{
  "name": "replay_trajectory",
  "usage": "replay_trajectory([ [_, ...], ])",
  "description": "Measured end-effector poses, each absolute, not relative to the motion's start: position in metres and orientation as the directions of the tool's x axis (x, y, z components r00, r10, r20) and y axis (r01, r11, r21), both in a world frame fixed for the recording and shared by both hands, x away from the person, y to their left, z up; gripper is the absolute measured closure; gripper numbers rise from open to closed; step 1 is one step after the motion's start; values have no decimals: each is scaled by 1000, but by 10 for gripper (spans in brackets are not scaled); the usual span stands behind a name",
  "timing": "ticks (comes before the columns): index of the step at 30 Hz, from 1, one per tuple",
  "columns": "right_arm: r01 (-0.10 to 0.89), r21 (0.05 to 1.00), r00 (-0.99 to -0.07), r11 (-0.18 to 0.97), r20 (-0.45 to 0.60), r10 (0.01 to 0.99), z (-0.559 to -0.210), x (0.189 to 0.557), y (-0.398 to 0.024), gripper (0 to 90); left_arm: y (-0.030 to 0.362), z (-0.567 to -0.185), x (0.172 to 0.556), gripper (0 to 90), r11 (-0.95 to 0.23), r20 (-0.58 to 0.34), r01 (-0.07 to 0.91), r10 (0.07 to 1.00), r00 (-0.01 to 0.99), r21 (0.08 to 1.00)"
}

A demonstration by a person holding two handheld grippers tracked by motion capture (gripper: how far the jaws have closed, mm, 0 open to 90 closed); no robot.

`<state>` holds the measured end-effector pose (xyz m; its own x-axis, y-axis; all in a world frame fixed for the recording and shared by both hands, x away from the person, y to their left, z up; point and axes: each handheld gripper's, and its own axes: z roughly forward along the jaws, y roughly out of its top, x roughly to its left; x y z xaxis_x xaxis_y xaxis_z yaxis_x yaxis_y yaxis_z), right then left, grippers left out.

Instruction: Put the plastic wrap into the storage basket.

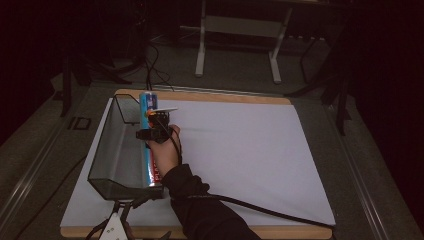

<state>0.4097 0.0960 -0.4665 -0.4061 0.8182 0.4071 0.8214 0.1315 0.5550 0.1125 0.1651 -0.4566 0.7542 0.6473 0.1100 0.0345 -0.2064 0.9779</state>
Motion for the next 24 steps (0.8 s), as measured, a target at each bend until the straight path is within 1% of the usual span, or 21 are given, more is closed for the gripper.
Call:
replay_trajectory([
  [4,828,543,-406,139,412,816,-473,412,97,299,165,-457,113,32,-205,105,39,645,757,978],
  [8,823,545,-422,160,398,815,-473,413,97,291,165,-457,113,32,-205,105,39,645,757,978],
  [11,801,555,-478,225,367,798,-471,414,98,238,165,-457,113,32,-206,107,37,643,758,978],
  [13,773,592,-509,230,360,782,-466,413,94,212,165,-457,113,32,-206,106,37,640,761,978],
  [16,735,623,-550,268,317,772,-456,413,90,173,165,-457,113,32,-206,104,41,642,759,978],
  [22,656,664,-613,359,192,767,-436,411,81,140,164,-457,113,32,-212,109,40,643,758,976],
  [24,641,669,-631,376,180,754,-432,411,76,138,164,-457,114,32,-214,108,42,643,758,976],
])
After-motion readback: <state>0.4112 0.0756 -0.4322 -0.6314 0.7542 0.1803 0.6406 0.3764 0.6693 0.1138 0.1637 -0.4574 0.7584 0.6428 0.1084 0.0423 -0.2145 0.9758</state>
